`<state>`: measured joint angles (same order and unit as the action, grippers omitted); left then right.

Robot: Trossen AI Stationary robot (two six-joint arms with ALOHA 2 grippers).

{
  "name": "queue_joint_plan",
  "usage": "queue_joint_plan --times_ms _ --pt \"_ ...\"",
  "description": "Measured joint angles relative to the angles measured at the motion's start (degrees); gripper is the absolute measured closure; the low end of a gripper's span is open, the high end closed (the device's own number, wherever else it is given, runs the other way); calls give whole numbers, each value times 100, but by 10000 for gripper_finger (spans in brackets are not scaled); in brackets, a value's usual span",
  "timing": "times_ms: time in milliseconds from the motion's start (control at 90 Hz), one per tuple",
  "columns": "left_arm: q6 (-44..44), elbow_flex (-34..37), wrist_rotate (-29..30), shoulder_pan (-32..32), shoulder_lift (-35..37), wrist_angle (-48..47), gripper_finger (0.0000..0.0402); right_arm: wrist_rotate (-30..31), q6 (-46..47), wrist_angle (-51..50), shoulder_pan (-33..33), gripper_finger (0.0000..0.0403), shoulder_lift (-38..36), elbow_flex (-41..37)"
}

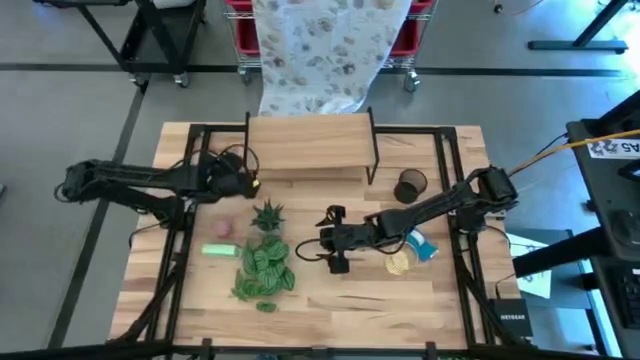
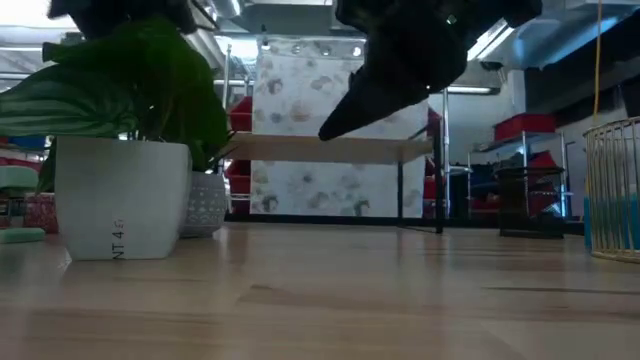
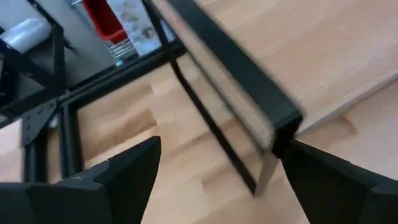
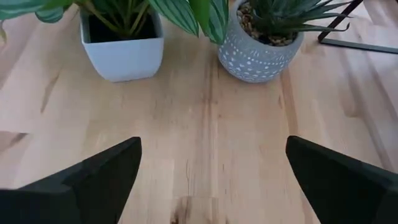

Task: Stock shelves
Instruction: Return to Home Position

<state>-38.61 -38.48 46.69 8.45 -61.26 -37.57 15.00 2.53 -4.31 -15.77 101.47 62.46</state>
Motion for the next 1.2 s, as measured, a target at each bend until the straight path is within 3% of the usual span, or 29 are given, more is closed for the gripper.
queue_joint_plan --times_ms 289,778,956,1200 --pt "1218 490 -715 890 -83 1740 87 113 4 -35 0 18 0 2" --pt "2036 1152 -1486 1560 -427 3441 87 543 97 -218 0 18 -2 4" --pt "1975 1149 -1500 1457 -501 3455 87 639 132 -310 -73 18 -71 4" --pt "1639 1148 -1339 996 -150 3027 87 1348 176 -947 -287 18 -580 9"
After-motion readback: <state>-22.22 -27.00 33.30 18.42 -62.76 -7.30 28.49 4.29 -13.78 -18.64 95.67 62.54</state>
